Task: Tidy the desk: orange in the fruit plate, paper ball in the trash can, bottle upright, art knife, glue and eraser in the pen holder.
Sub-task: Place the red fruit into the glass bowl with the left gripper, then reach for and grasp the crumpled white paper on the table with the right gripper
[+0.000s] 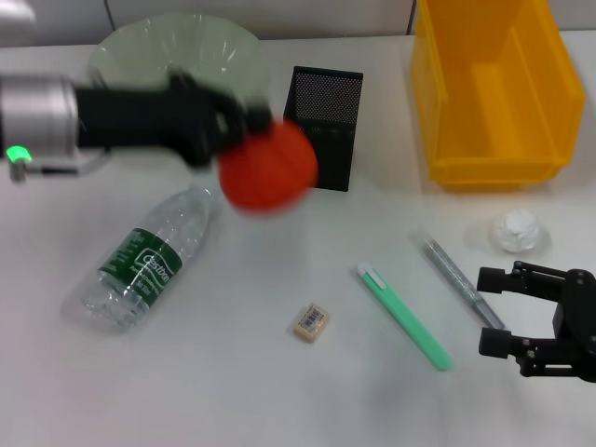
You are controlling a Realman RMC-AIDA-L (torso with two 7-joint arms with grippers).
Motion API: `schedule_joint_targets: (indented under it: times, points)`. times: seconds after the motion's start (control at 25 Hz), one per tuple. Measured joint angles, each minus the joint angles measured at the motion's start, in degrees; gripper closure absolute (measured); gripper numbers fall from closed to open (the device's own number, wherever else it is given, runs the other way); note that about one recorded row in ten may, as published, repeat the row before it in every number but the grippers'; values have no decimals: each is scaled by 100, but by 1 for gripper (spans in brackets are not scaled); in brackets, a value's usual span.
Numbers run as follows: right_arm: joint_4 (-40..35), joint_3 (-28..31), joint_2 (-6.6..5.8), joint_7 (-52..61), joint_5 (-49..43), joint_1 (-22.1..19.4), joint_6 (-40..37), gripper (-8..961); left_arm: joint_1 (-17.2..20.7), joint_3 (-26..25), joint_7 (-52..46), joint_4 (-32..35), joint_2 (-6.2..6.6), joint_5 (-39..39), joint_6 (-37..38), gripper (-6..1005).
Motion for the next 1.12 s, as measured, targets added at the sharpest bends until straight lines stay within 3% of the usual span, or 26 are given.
schedule_joint_targets:
  times: [0.12, 0.16, 0.2, 0.36, 0.48, 0.64, 0.8, 0.92, 0.96, 1.0, 1.04, 1.08, 1.12]
  points:
    - [1, 1, 9, -1, 4, 0, 13, 108, 3, -459, 215, -127, -24, -559, -515, 897]
    - [28, 7, 13, -2, 7, 1, 17, 108, 34, -558, 436, -290, -28, -1000, -1087, 892]
    - [28, 7, 13, -2, 7, 1, 17, 108, 34, -558, 436, -290, -28, -1000, -1087, 887]
    - [139, 61, 28, -7, 14, 20, 44, 109, -86, -561, 368, -815, -26, -1541, -2559, 868]
    - [194, 117, 36, -12, 18, 33, 100, 109, -134, -563, 374, -927, -38, -1596, -2784, 854]
    - [222, 353, 70, -15, 23, 74, 242, 109, -124, -568, 391, -1108, -48, -2045, -2891, 676]
    - [215, 693, 71, 36, 31, 144, 267, 110, 199, -572, 363, -1080, 3, -2492, -2023, 539]
    - [10, 1059, 7, 389, 147, 214, 59, 110, 500, -535, 488, -978, 152, -2384, -356, 446]
    - [-430, 1138, -80, 931, 295, 269, -193, 110, 555, -504, 537, -967, 213, -2271, 108, 415]
    - [-430, 1138, -80, 931, 295, 269, -193, 110, 590, -453, 592, -965, 286, -2124, 569, 384]
    - [-752, 1145, -120, 1295, 360, 301, -351, 110, 590, -453, 592, -965, 286, -2124, 569, 350]
    - [-1088, 1141, -156, 1658, 413, 339, -480, 110, 635, -292, 691, -959, 449, -1662, 1493, 316]
    - [-1604, 1127, -169, 2104, 426, 383, -606, 110, 635, -258, 710, -958, 477, -1509, 1640, 282]
